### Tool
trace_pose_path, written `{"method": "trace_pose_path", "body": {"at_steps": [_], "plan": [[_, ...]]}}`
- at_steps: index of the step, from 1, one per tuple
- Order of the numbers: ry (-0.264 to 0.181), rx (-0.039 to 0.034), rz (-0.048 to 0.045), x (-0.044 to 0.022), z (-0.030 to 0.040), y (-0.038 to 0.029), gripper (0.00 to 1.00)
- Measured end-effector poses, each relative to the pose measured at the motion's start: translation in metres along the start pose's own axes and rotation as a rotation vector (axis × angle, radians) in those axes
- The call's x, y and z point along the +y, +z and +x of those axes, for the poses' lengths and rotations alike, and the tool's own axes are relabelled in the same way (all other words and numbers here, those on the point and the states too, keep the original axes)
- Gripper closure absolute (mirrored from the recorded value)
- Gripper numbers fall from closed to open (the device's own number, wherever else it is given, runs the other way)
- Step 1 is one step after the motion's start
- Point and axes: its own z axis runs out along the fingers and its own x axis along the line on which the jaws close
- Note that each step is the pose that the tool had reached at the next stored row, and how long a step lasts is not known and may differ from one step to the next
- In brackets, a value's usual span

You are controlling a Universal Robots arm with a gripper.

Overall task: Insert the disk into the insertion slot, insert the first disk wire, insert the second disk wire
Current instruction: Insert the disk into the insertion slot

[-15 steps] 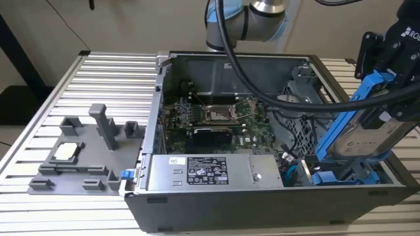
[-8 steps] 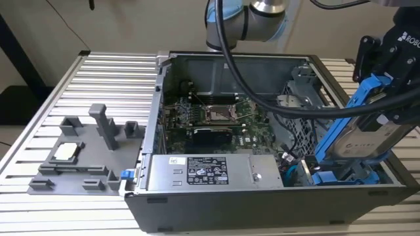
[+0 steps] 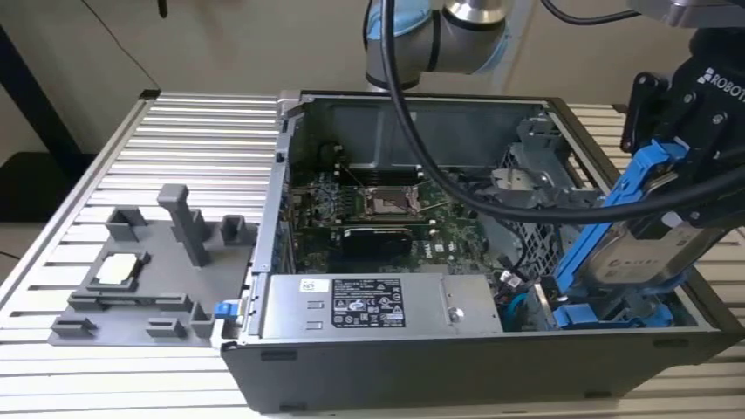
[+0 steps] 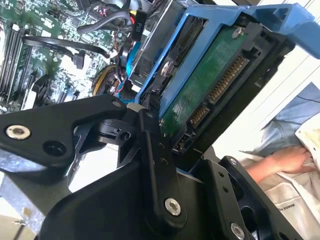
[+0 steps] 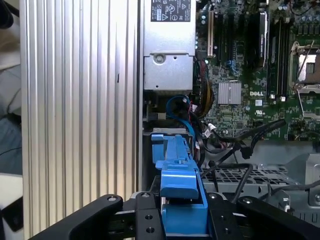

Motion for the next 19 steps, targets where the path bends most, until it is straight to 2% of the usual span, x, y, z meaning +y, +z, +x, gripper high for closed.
{"method": "trace_pose_path", "body": {"at_steps": [13,16,19], "plan": [[0.0,-0.0043,-0.0005,-0.0002,-0.0004,0.0081,0.67],[0.0,-0.009,-0.0005,-0.0003,-0.0006,0.0113,0.67],[0.0,-0.0168,-0.0004,-0.0005,-0.0007,0.0151,0.67]]}}
